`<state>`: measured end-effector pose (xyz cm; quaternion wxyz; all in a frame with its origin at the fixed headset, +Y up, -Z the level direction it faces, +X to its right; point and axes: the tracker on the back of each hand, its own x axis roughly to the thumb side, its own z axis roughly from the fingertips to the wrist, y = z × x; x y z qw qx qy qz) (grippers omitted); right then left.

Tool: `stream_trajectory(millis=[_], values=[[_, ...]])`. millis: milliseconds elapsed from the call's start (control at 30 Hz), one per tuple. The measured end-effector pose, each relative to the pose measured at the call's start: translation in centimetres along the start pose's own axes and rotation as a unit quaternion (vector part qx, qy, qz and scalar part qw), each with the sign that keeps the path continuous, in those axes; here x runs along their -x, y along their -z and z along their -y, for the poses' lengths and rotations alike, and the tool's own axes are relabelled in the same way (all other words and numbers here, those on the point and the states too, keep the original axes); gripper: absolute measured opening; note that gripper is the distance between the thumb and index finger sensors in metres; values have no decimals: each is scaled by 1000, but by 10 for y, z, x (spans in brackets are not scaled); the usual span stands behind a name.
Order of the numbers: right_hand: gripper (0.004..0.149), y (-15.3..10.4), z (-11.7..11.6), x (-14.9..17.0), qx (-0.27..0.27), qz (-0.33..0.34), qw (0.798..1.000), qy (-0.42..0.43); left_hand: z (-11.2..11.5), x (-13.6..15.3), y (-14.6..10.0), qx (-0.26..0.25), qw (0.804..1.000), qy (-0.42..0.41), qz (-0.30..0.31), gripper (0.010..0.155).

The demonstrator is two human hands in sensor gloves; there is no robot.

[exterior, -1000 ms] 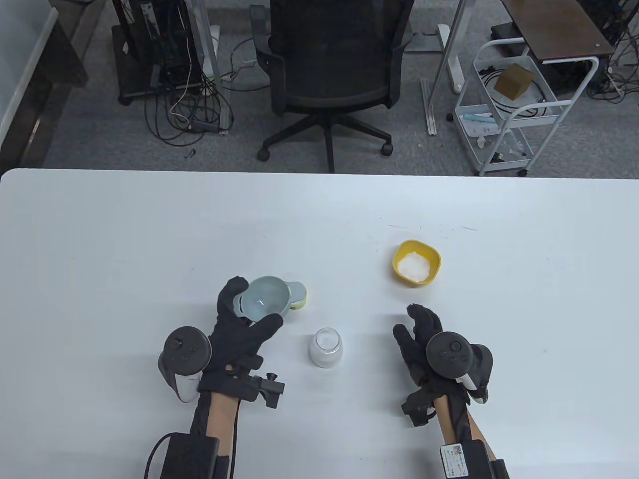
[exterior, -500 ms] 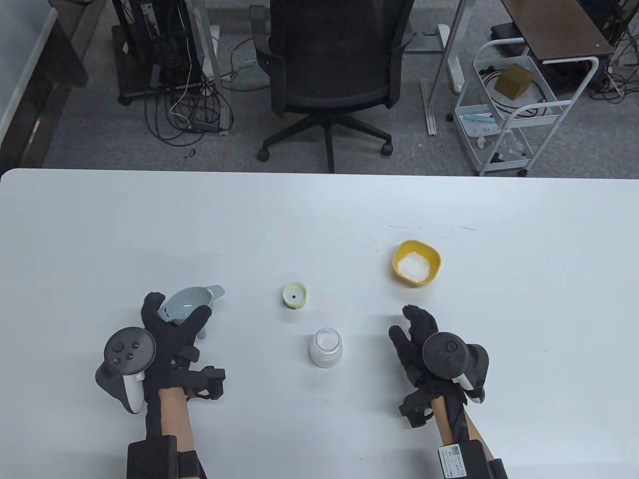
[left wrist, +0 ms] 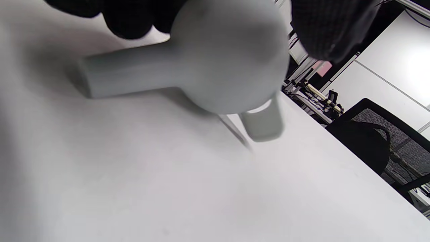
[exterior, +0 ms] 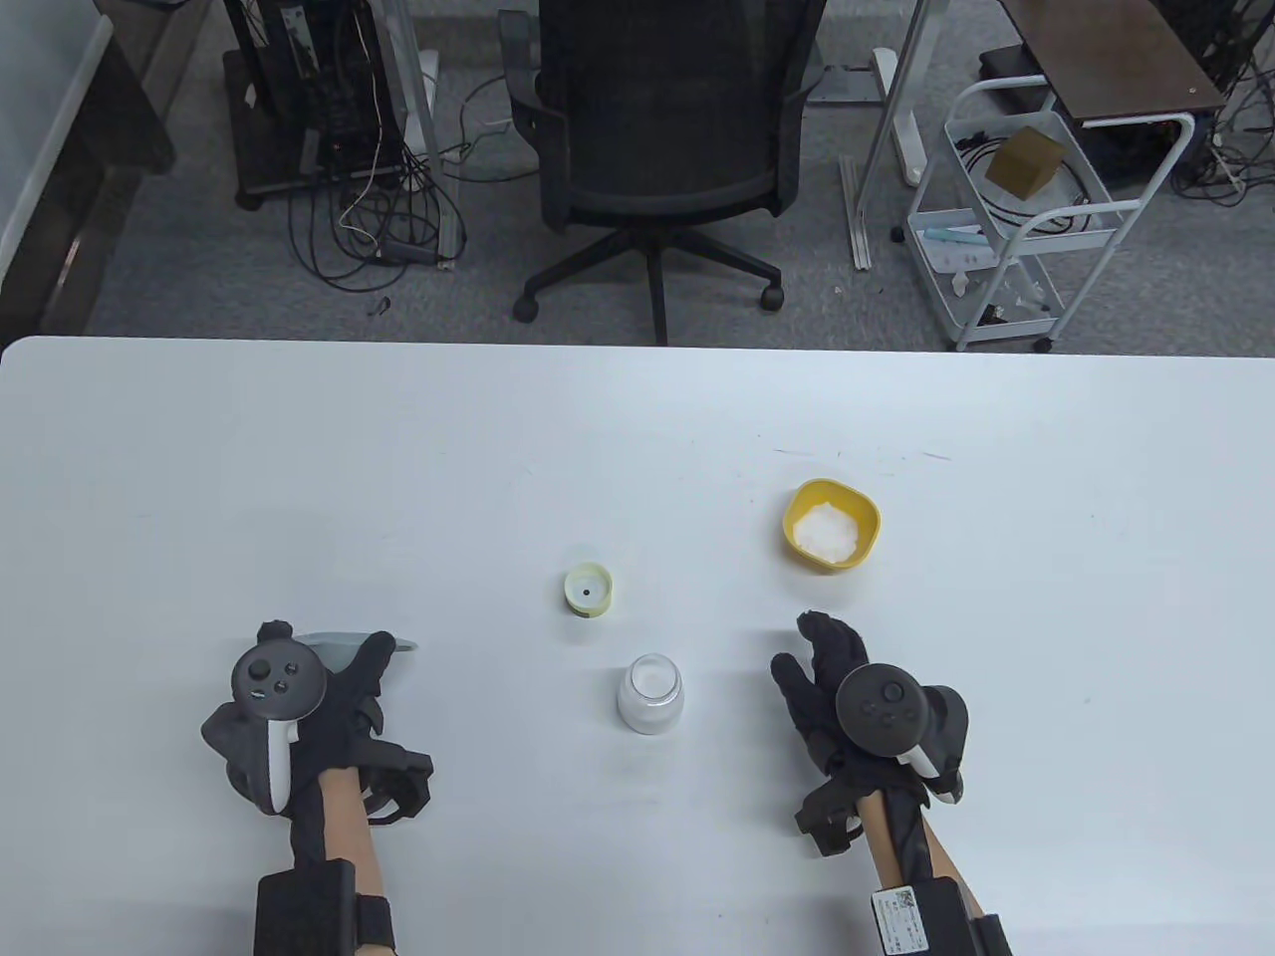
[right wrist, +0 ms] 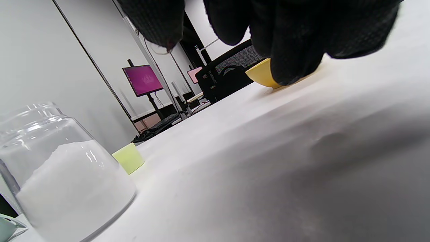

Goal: Unscrew the press dispenser and pour salt into it

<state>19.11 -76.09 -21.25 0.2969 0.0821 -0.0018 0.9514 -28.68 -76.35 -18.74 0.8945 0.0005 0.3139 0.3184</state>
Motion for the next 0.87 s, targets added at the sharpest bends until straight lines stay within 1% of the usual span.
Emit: stream_trajectory(millis=[33,133,167,200,233,267,300,333,433,500,567,633,733,867], values=[[65,0,0,-1,1,2,1000,-4,-2,-5,-3,-10,1000,11,10,120],[66,-1,1,-7,7,20,999,-28,-5,-32,-20,-68,991,74,90,113],[67,-1,1,-13,12,35,998,-52,-2,-45,-31,-73,983,102,136,110],[68,-1,1,-15,13,41,997,-61,0,-53,-37,-70,978,118,160,108],[69,-2,1,-20,16,55,995,-82,6,-65,-48,-61,968,143,196,106],[70,-3,1,-25,18,70,992,-108,14,-77,-60,-45,954,173,239,104],[70,-4,0,-28,19,79,989,-123,21,-83,-67,-32,944,192,265,103],[71,-5,-3,-33,18,93,984,-150,32,-92,-78,-12,927,225,301,102],[72,-7,-11,-42,5,116,972,-206,59,-102,-97,5,889,289,354,99],[72,-8,-16,-45,-7,122,964,-235,73,-101,-101,9,868,334,367,98],[72,-8,-19,-46,-16,124,961,-246,75,-98,-99,3,864,354,358,98],[72,-8,-22,-45,-23,122,960,-249,74,-96,-97,-1,868,344,357,98],[71,-7,-24,-43,-31,117,962,-244,73,-94,-94,11,876,324,357,98],[70,-6,-25,-40,-38,111,963,-242,72,-94,-93,3,876,326,355,98]])
